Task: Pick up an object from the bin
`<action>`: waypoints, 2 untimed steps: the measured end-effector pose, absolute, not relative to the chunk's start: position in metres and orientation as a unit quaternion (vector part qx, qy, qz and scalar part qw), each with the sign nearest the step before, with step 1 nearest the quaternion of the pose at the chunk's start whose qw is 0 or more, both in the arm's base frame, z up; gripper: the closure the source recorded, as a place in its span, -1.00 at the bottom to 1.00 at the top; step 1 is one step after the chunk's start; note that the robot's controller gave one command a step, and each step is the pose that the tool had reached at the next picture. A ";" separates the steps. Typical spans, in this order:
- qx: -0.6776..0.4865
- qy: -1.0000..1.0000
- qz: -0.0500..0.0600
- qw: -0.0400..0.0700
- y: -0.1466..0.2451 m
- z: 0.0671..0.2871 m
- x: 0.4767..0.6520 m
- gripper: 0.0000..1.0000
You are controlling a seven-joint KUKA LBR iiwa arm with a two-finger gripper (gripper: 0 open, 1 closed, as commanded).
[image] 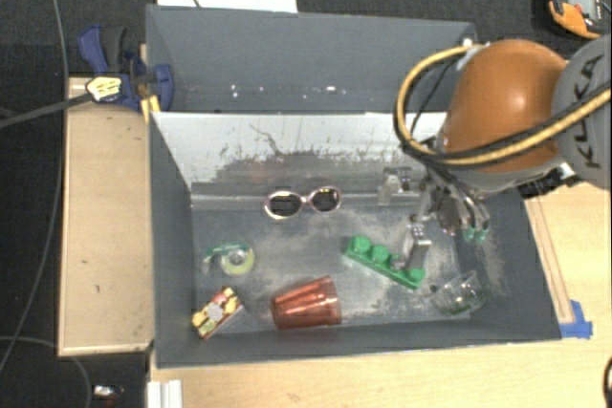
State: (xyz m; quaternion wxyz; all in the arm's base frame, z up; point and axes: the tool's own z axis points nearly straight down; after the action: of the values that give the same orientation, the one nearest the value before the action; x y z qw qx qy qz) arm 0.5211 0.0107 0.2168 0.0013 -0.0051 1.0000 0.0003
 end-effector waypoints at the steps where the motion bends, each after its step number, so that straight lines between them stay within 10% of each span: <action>1: 0.038 0.999 0.000 -0.001 -0.024 0.068 0.517 -1.00; 2: 0.082 0.997 0.002 0.008 -0.021 0.134 0.513 -1.00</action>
Offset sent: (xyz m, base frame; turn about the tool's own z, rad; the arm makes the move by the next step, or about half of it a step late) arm -0.0083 -0.0316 -0.0831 0.1746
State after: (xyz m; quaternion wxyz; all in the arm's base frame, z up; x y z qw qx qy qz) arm 0.5134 -0.0208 0.1340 0.0080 0.0817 0.9966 0.0016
